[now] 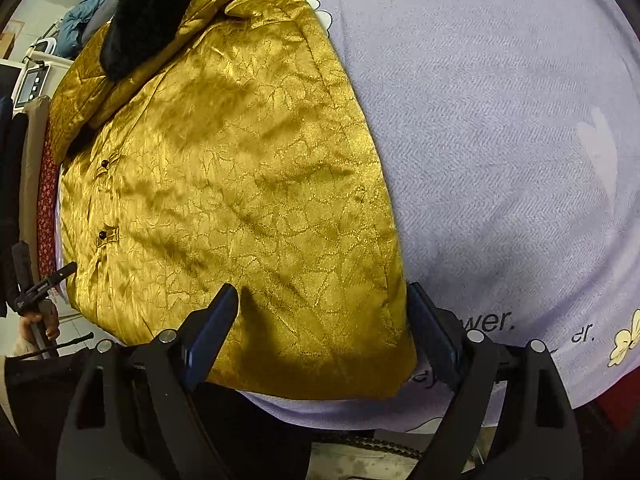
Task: Fold large clothes
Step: 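Grasp the jacket hem with both tools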
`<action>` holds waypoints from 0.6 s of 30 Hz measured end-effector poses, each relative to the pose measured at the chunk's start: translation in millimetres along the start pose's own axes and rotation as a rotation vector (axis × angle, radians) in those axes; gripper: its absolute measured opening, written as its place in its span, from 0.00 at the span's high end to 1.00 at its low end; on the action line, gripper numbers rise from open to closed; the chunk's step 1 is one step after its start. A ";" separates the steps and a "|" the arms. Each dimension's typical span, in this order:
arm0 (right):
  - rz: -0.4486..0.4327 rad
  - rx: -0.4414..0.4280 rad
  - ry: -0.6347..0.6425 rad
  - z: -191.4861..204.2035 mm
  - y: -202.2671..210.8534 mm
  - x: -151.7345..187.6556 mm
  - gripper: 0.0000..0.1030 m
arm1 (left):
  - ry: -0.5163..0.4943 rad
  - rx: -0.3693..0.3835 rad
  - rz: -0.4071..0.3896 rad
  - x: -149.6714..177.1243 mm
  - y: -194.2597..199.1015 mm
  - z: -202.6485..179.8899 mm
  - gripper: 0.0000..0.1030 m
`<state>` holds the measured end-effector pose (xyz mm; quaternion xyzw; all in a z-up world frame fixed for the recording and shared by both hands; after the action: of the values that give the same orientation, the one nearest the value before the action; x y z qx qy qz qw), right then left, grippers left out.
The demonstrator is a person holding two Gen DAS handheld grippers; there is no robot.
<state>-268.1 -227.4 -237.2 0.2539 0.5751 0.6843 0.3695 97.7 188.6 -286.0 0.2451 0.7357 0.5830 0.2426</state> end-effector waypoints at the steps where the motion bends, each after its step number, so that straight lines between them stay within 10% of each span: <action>1: 0.001 0.001 0.002 0.1 0.5 0.0 0.30 | -0.030 0.009 0.012 1.6 -1.0 -8.3 0.15; 9: 0.034 -0.039 0.011 5.2 -0.2 8.5 0.83 | -0.037 0.028 0.032 15.7 8.1 -35.6 0.63; 12: 0.055 -0.056 0.030 10.9 0.9 12.5 0.88 | -0.022 0.058 0.046 15.6 11.6 -35.6 0.85; 18: 0.071 -0.057 0.077 13.7 11.0 21.3 0.90 | -0.190 0.022 0.078 39.2 24.1 -56.0 0.90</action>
<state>-272.6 -202.9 -225.3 0.2371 0.5596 0.7224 0.3297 33.7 177.3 -253.9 0.3304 0.7055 0.5581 0.2859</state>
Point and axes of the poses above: each gripper's, at about its wrist camera, not at the fingertips, and y roughly against the way its jaws point, z to its left, x to its underside, the point moved 8 cm from there along -y, roughly the way its jaws point, and after that the axes turned 1 degree about x, right-handed, at the moved point
